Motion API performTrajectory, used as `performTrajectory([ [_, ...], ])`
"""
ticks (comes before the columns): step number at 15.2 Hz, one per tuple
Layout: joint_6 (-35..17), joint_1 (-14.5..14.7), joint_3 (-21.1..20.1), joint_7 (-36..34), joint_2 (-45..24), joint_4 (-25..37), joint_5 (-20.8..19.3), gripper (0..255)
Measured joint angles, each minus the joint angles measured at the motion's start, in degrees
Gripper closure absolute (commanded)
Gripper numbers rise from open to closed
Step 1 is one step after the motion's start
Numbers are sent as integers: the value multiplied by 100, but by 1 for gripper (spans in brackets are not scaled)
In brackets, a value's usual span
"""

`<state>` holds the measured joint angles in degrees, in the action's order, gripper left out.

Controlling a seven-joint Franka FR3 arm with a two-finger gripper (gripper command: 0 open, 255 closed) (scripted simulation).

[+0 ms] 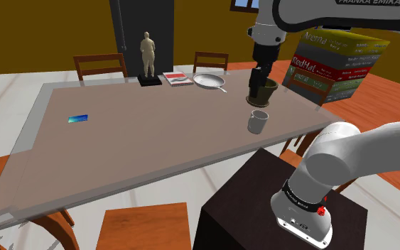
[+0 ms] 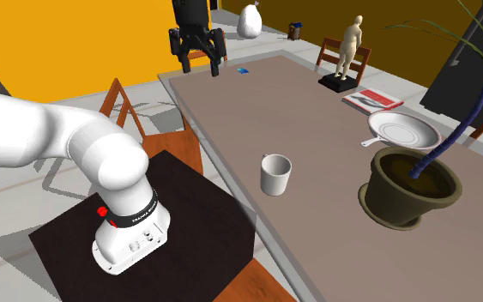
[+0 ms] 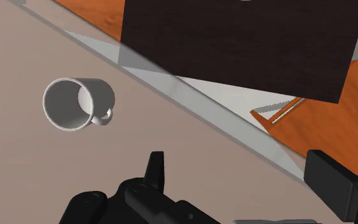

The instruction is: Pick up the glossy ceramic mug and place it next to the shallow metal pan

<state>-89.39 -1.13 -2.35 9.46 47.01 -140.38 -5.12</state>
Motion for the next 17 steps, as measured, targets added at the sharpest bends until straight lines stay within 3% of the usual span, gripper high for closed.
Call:
performTrajectory([
  [3, -138, -58, 172, 158, -11, -108, -95, 0],
  [8, -789, -279, 813, 724, -213, -490, -431, 0],
  [17, -2150, -635, 2089, 1852, -1252, -691, -916, 0],
])
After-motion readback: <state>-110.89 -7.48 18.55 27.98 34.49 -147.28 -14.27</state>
